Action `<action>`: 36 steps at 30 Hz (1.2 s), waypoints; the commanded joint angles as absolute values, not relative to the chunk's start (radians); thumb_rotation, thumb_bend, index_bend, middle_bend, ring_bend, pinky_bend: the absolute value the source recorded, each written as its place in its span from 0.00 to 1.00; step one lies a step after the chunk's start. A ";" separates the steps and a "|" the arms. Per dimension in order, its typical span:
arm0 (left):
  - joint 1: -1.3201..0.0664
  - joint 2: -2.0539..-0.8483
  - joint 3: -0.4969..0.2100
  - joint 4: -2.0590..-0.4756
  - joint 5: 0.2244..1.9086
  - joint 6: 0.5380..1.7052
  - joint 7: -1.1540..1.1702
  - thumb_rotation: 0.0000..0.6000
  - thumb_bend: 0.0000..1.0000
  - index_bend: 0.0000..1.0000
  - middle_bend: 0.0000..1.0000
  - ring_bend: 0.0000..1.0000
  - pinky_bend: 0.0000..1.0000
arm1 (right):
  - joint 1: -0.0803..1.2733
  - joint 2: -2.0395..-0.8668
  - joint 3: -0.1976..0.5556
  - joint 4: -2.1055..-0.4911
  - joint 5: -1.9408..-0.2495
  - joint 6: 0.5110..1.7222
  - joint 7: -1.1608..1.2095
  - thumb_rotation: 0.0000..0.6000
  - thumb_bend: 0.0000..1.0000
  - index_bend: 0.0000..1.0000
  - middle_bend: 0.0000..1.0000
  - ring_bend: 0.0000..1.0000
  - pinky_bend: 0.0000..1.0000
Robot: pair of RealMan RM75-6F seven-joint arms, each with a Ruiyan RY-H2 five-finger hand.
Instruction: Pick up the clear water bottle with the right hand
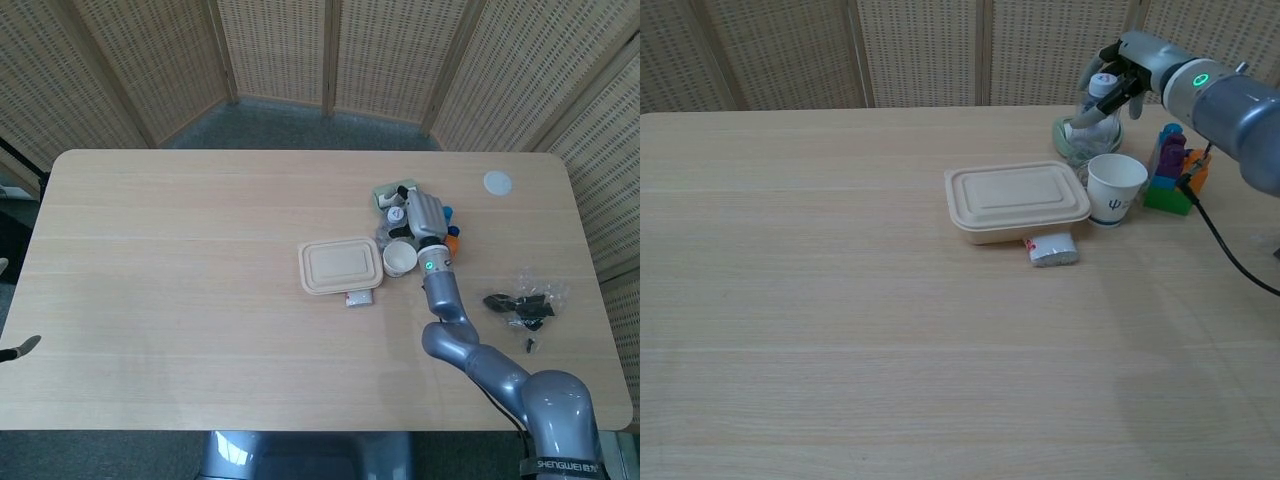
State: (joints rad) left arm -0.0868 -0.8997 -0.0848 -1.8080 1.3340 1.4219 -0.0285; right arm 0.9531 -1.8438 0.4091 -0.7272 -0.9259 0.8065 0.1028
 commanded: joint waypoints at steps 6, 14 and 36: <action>-0.087 -0.899 -0.084 -1.809 1.339 1.423 -0.031 1.00 0.00 0.00 0.00 0.00 0.00 | 0.929 -1.842 0.411 -0.748 -0.963 0.854 0.102 1.00 0.03 0.57 0.68 0.68 0.82; -0.089 -0.899 -0.083 -1.811 1.346 1.418 -0.039 1.00 0.00 0.00 0.00 0.00 0.00 | 0.888 -1.759 0.427 -0.898 -0.988 0.930 0.059 1.00 0.04 0.58 0.68 0.68 0.82; -0.083 -0.874 -0.075 -1.827 1.390 1.427 -0.102 1.00 0.00 0.00 0.00 0.00 0.00 | 0.966 -1.298 0.732 -1.579 -0.664 1.120 -0.430 1.00 0.04 0.58 0.68 0.68 0.82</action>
